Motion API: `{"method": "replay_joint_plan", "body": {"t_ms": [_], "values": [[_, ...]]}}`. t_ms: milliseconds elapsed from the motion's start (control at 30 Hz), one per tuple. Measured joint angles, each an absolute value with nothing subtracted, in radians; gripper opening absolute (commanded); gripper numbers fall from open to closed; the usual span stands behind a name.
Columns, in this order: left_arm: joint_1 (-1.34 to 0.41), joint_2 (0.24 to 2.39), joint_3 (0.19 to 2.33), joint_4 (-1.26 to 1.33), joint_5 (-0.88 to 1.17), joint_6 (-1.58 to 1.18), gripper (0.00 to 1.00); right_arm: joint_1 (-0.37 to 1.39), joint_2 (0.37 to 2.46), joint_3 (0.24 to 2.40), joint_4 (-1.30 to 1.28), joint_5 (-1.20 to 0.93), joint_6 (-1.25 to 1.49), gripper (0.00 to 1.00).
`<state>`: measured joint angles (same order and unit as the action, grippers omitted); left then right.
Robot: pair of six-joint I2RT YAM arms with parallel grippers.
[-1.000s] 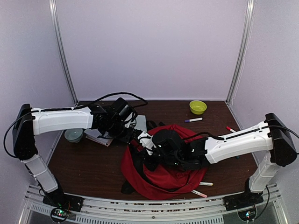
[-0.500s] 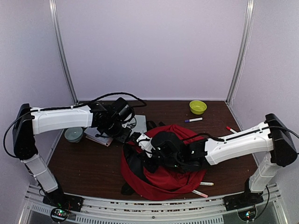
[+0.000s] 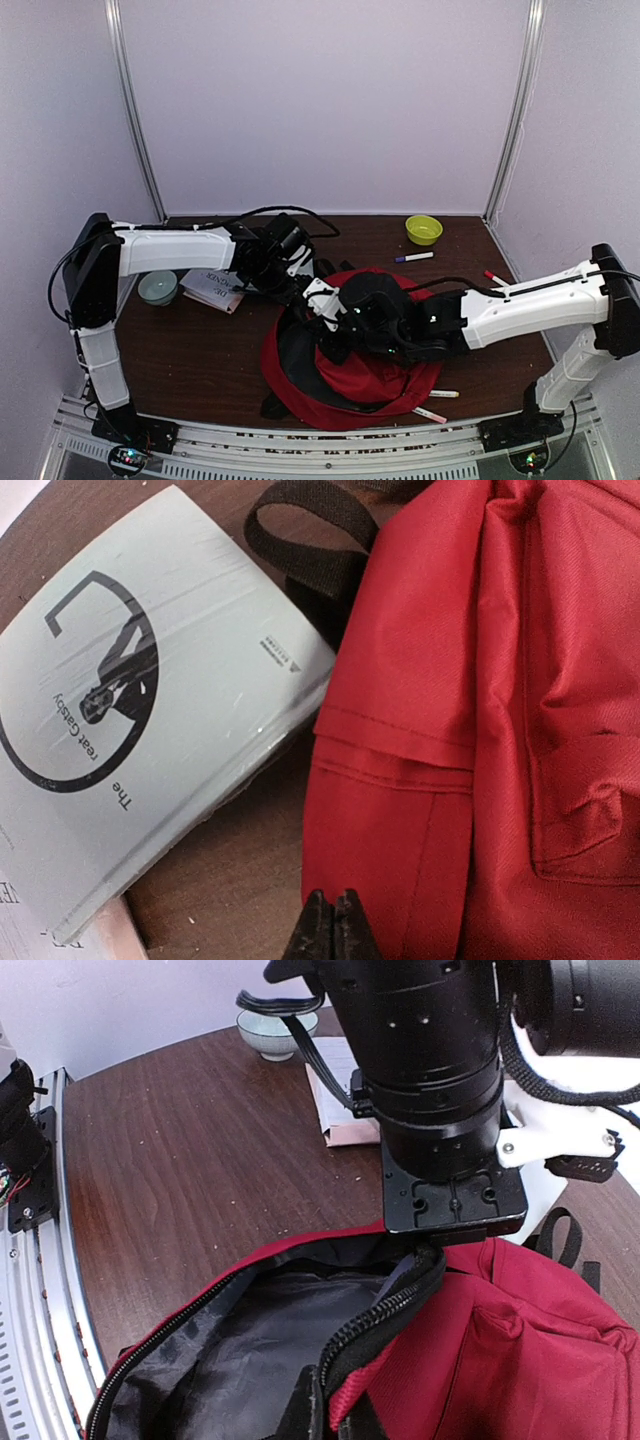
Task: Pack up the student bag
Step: Unzip the largest pocket of the student bag.
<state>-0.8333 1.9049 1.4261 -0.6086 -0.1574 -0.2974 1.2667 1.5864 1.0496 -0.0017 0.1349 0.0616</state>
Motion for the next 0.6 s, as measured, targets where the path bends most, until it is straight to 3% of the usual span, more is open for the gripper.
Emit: {"method": "replay_joint_plan", "body": {"t_ms": [300,600], "values": [[-0.825,1.766,1.335,-0.577,-0.174,-0.306,0.00,1.274,1.612,1.060,-0.019,0.152,0.062,0.04],[-0.822,1.644,1.243,-0.514,-0.131,-0.307,0.00,1.279,1.705,1.101,-0.026,0.107,0.103,0.16]]}}
